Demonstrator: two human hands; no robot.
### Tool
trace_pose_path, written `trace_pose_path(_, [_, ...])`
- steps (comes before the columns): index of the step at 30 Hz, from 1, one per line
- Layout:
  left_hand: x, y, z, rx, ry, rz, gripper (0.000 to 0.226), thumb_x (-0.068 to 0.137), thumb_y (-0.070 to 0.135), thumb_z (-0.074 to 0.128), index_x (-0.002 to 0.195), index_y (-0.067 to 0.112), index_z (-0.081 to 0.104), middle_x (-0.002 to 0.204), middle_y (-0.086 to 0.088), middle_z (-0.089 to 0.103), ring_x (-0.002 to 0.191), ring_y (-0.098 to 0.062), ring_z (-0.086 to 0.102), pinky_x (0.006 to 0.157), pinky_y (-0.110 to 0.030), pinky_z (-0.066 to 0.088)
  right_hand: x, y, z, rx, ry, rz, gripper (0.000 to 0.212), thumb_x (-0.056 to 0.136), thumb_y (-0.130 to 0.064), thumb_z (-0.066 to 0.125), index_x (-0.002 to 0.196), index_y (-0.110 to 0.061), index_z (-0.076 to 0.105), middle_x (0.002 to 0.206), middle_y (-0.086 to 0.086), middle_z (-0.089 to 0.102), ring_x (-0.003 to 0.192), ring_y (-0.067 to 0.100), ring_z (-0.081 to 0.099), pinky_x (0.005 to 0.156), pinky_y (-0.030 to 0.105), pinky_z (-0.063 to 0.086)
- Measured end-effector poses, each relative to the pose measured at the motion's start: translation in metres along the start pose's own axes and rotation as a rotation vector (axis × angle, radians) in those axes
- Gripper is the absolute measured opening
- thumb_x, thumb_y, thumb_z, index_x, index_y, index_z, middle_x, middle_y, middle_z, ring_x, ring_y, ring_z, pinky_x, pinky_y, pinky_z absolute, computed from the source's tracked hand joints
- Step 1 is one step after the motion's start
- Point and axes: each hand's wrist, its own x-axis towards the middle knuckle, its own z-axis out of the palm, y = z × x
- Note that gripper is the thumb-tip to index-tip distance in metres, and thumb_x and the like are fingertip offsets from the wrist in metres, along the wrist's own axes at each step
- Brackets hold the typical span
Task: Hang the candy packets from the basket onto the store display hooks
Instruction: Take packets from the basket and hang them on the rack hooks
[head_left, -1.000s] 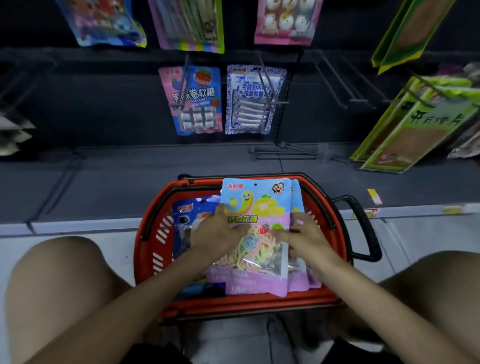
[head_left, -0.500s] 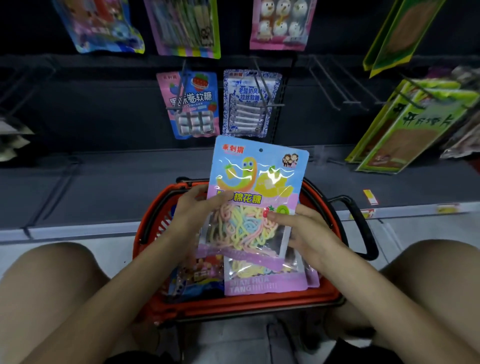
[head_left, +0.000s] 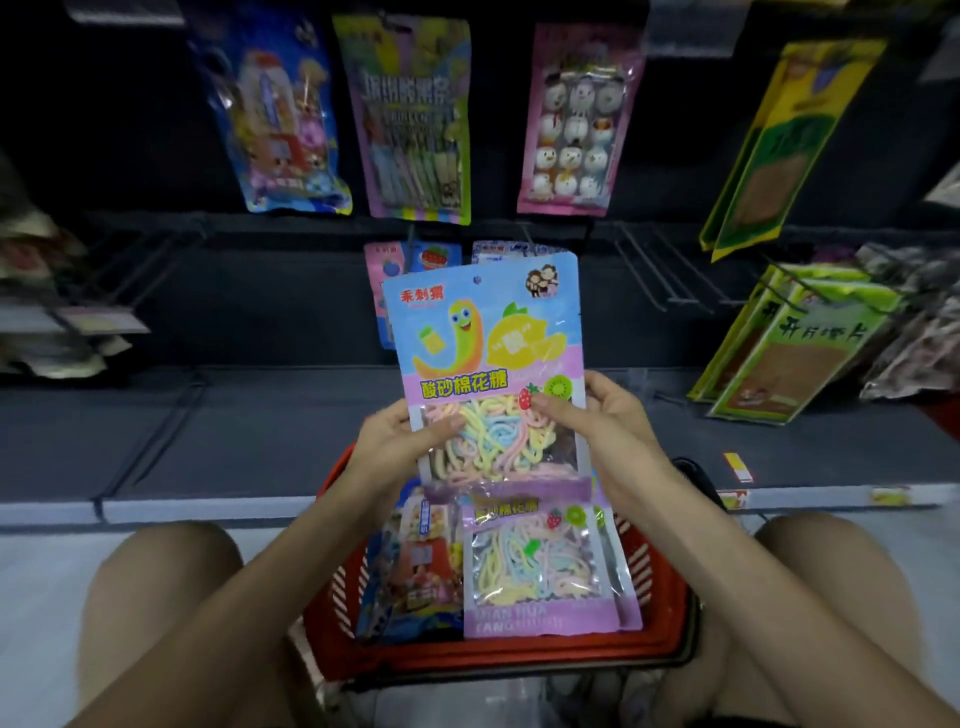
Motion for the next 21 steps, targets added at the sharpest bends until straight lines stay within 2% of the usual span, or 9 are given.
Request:
trace_pose_path(3, [-0.004, 0.026, -0.006, -0.057, 0.058, 0.080, 0.021, 0.086, 0.009, 0.080, 0.106, 0.007, 0.077, 0.101, -0.016, 0.080, 0.088, -0.032, 0.078, 0.070, -0.037, 0.063, 0.002, -0.027, 0.021, -0.156, -0.004, -0.167, 0.024, 0.089, -0.006, 0.081, 0.109, -0.013, 0.070, 0.100, 0.005, 0.081, 0.093, 0.022, 0.078, 0.086, 0.042, 0.062])
trace_pose_path(6, [-0.010, 0.061, -0.010, -0.103, 0.088, 0.180, 0.025, 0.088, 0.008, 0.079, 0.112, 0.005, 0.075, 0.110, -0.019, 0.078, 0.100, -0.037, 0.076, 0.085, -0.047, 0.062, 0.001, -0.060, 0.046, -0.258, -0.037, -0.303, 0.040, 0.084, -0.012, 0.087, 0.118, -0.021, 0.066, 0.105, -0.004, 0.079, 0.097, 0.015, 0.076, 0.090, 0.041, 0.061])
trace_pose_path(8, [-0.014, 0.091, -0.014, -0.091, 0.124, 0.251, 0.025, 0.089, 0.003, 0.077, 0.114, 0.003, 0.074, 0.107, -0.018, 0.079, 0.094, -0.031, 0.078, 0.076, -0.039, 0.064, 0.001, -0.082, 0.062, -0.294, -0.044, -0.381, 0.050, 0.082, -0.015, 0.089, 0.124, -0.024, 0.063, 0.112, -0.010, 0.076, 0.102, 0.009, 0.073, 0.095, 0.042, 0.060])
trace_pose_path(10, [-0.020, 0.123, -0.018, -0.072, 0.164, 0.321, 0.025, 0.089, 0.000, 0.076, 0.113, 0.000, 0.074, 0.102, -0.017, 0.080, 0.086, -0.026, 0.079, 0.067, -0.031, 0.063, 0.003, -0.106, 0.076, -0.303, -0.047, -0.444, 0.050, 0.082, -0.016, 0.089, 0.124, -0.025, 0.063, 0.112, -0.013, 0.075, 0.101, 0.005, 0.072, 0.095, 0.042, 0.060])
trace_pose_path(12, [-0.024, 0.153, -0.023, -0.055, 0.191, 0.379, 0.024, 0.087, 0.001, 0.078, 0.111, 0.001, 0.075, 0.100, -0.016, 0.080, 0.085, -0.025, 0.079, 0.067, -0.030, 0.063, 0.006, -0.129, 0.088, -0.309, -0.048, -0.494, 0.050, 0.081, -0.020, 0.091, 0.123, -0.027, 0.064, 0.111, -0.012, 0.074, 0.099, 0.008, 0.072, 0.088, 0.040, 0.063])
trace_pose_path(15, [-0.028, 0.194, -0.031, -0.022, 0.229, 0.478, 0.023, 0.086, 0.002, 0.081, 0.108, 0.005, 0.076, 0.097, -0.010, 0.081, 0.087, -0.024, 0.079, 0.070, -0.031, 0.064, 0.010, -0.165, 0.106, -0.303, -0.050, -0.554, 0.050, 0.079, -0.024, 0.092, 0.118, -0.033, 0.063, 0.106, -0.015, 0.074, 0.092, -0.001, 0.071, 0.074, 0.021, 0.060])
trace_pose_path(17, [-0.031, 0.220, -0.035, 0.021, 0.252, 0.550, 0.023, 0.086, 0.005, 0.082, 0.108, 0.009, 0.075, 0.097, -0.006, 0.082, 0.089, -0.024, 0.079, 0.076, -0.036, 0.066, 0.014, -0.186, 0.116, -0.291, -0.044, -0.587, 0.053, 0.078, -0.025, 0.093, 0.120, -0.031, 0.061, 0.106, -0.013, 0.075, 0.090, -0.002, 0.071, 0.071, 0.016, 0.056])
trace_pose_path(19, [-0.031, 0.244, -0.039, 0.052, 0.281, 0.618, 0.027, 0.085, 0.007, 0.084, 0.110, 0.010, 0.074, 0.098, -0.004, 0.081, 0.091, -0.023, 0.079, 0.081, -0.041, 0.065, 0.017, -0.206, 0.126, -0.283, -0.042, -0.614, 0.057, 0.078, -0.027, 0.093, 0.123, -0.031, 0.058, 0.111, -0.011, 0.073, 0.094, 0.001, 0.072, 0.073, 0.019, 0.059])
trace_pose_path(21, [-0.028, 0.266, -0.043, 0.093, 0.329, 0.690, 0.036, 0.084, 0.013, 0.087, 0.116, 0.016, 0.072, 0.101, 0.000, 0.080, 0.093, -0.020, 0.078, 0.081, -0.042, 0.065, 0.020, -0.225, 0.135, -0.270, -0.041, -0.653, 0.061, 0.079, -0.029, 0.092, 0.127, -0.033, 0.054, 0.115, -0.017, 0.070, 0.098, -0.001, 0.070, 0.081, 0.030, 0.061])
